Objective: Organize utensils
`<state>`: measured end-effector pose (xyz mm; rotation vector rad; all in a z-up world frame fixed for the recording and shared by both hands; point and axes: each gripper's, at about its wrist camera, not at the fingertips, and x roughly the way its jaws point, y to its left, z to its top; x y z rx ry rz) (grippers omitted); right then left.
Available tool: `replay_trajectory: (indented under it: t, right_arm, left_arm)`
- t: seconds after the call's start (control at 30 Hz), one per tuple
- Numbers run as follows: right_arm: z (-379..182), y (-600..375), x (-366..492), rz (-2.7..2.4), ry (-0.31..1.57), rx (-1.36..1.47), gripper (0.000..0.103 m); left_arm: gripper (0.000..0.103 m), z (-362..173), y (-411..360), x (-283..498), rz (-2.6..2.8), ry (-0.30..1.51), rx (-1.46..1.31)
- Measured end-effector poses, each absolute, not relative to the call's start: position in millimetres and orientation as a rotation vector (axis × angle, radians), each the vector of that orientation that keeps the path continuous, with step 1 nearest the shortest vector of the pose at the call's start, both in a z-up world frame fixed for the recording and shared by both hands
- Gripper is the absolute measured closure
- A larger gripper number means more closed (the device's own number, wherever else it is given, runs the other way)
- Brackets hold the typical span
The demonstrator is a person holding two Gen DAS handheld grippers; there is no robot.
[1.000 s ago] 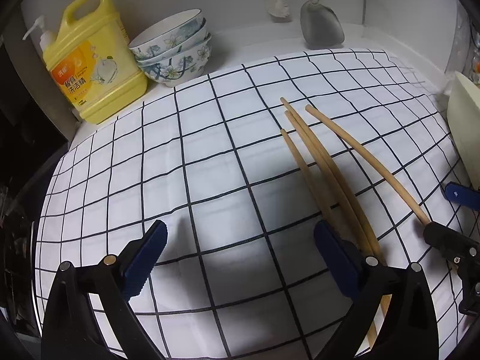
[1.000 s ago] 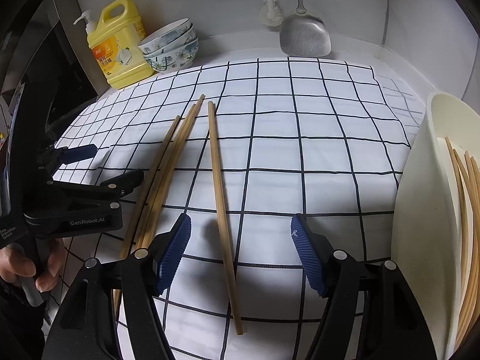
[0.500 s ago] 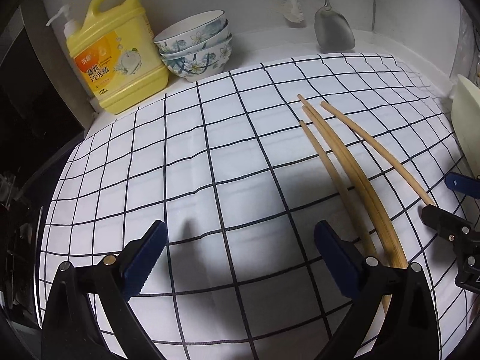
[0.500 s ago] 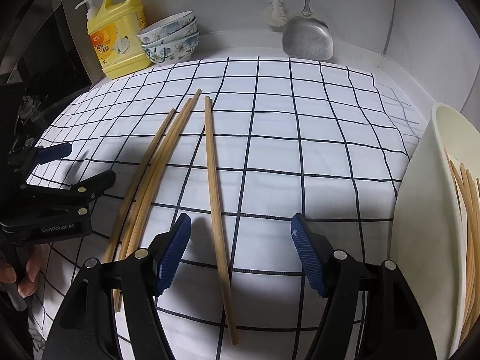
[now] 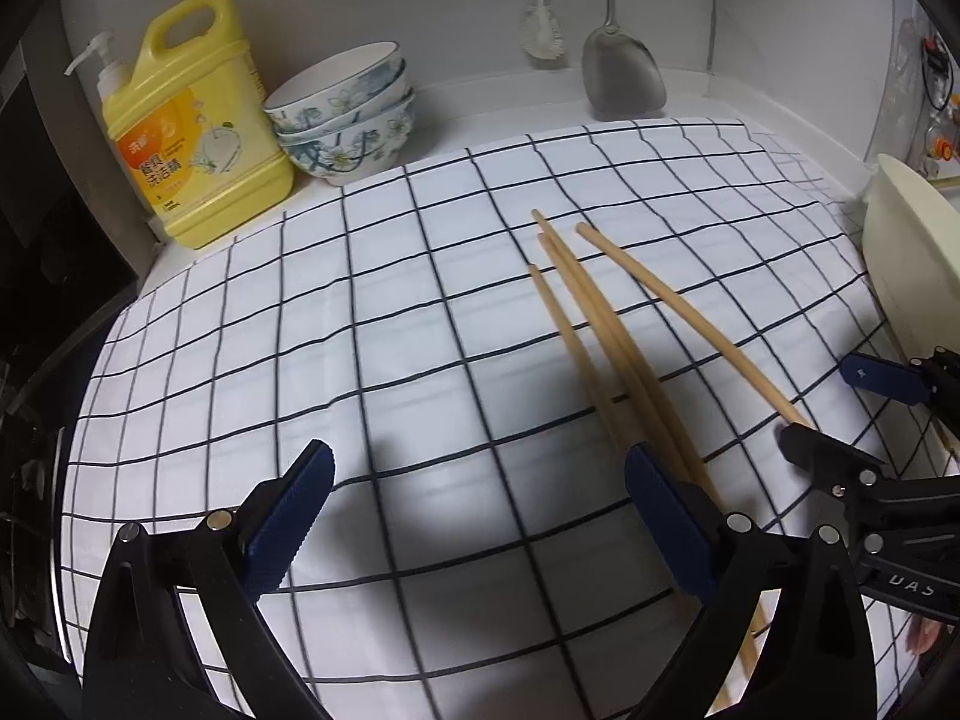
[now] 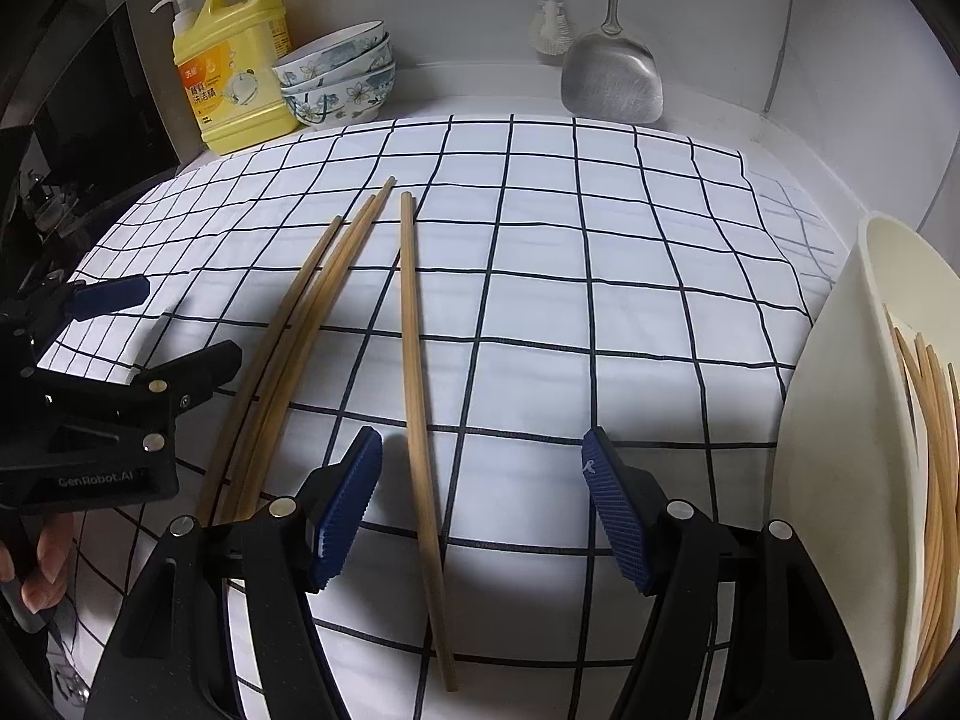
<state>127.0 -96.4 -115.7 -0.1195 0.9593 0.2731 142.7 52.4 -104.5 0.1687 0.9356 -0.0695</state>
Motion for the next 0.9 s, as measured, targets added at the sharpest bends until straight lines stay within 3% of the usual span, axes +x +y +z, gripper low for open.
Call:
replay_trajectory:
  t: [0.67, 0.83, 0.9]
  right_arm:
    - [-117.8, -90.2, 126.3, 0.268, 0.944, -0.155, 0.037]
    - [-118.2, -86.0, 126.1, 0.286, 0.934, -0.165, 0.038]
    - [-117.8, -83.9, 125.1, 0.299, 0.930, -0.171, 0.044]
  left_arm:
    - [0.007, -116.8, 57.9, 148.3, -0.085, 0.988, 0.119]
    - [0.021, -113.4, 56.9, 141.0, -0.095, 0.971, 0.118]
    - [0.029, -112.1, 55.3, 137.8, -0.097, 0.960, 0.117]
